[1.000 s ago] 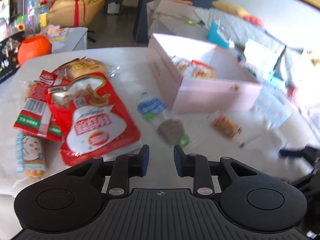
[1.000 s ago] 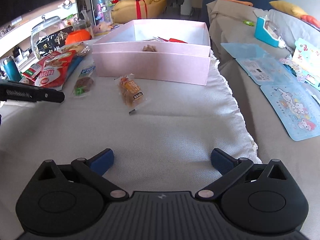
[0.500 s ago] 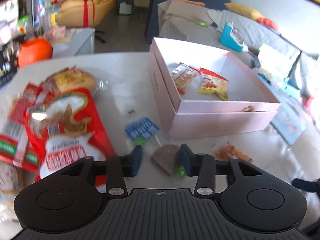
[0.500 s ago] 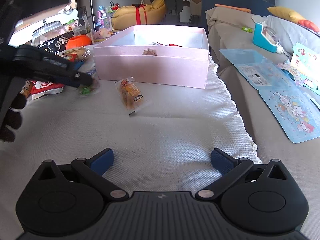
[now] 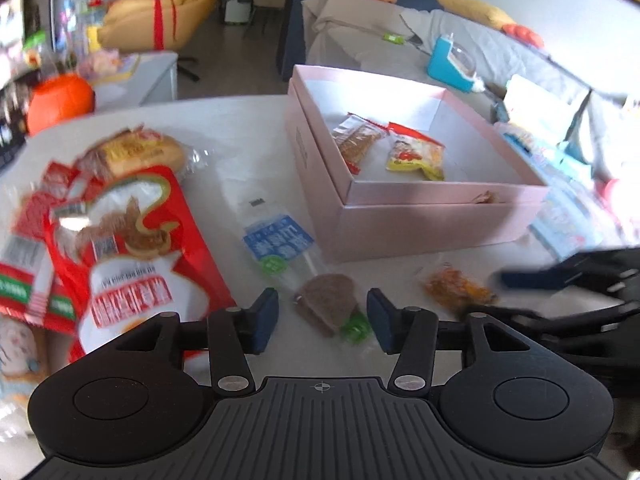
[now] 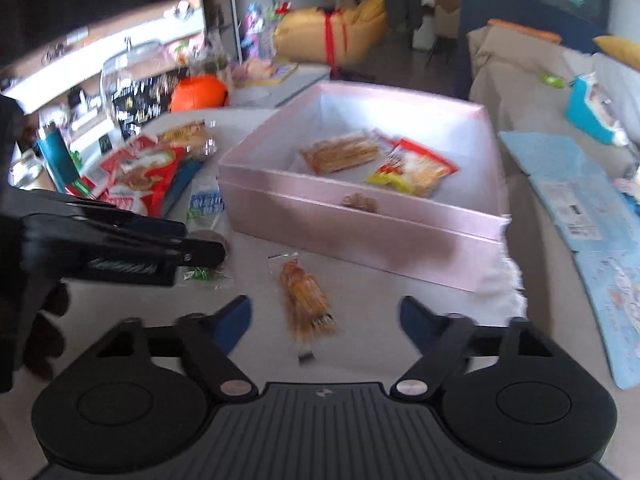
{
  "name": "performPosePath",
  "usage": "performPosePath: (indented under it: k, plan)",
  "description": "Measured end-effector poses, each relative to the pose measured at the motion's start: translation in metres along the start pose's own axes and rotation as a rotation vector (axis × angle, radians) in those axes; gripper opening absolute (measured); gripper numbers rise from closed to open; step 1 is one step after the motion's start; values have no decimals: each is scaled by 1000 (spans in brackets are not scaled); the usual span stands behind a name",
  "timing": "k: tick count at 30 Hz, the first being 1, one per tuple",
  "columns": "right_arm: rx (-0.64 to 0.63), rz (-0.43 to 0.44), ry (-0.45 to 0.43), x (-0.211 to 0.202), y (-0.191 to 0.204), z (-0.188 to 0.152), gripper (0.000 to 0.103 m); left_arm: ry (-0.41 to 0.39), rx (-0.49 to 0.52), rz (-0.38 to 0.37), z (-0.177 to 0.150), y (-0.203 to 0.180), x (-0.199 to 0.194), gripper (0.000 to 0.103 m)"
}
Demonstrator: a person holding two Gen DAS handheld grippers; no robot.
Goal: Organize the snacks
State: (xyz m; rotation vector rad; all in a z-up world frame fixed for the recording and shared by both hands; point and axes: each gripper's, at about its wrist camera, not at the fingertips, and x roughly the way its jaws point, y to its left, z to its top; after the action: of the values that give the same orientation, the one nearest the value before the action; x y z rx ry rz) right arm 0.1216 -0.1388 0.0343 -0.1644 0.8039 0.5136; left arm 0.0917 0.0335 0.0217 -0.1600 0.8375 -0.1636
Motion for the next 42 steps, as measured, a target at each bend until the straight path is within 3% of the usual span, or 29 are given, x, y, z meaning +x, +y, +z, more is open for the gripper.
performPosePath:
  k: [1,4,7,13,14,17,19,26,29,35,42]
  plan:
    - [-13,4,31,8,3,3,30,8,-33,-29,0,2,-1,53]
    - [-30,1,44,12,12,3,28,5,-68,-33,5,1,3,53]
    - [-34,-7,38,12,16,-3,28,-7,-59,36,11,-5,13,57]
    - [-10,25,35,5,9,-9,29,-30,111,129,11,-16,24,55]
    - [20,47,40,5,3,-7,30,-31,136,134,9,-18,23,55]
    - [119,110,51,6,-13,-5,56,-30,172,112,1,-17,15,54]
    - [145,78,26,5,-15,-7,72,-27,183,93,-6,-14,7,54]
    - [54,-26,8,11,-1,-11,74,27,247,46,-37,-13,-26,53]
    - [-14,-62,-2,10,7,-12,80,37,244,37,-43,-9,-35,50]
    - [-30,39,24,9,7,-10,86,38,196,2,-45,1,-45,49]
    - [-25,6,29,12,2,-13,84,41,192,15,-42,-2,-39,49]
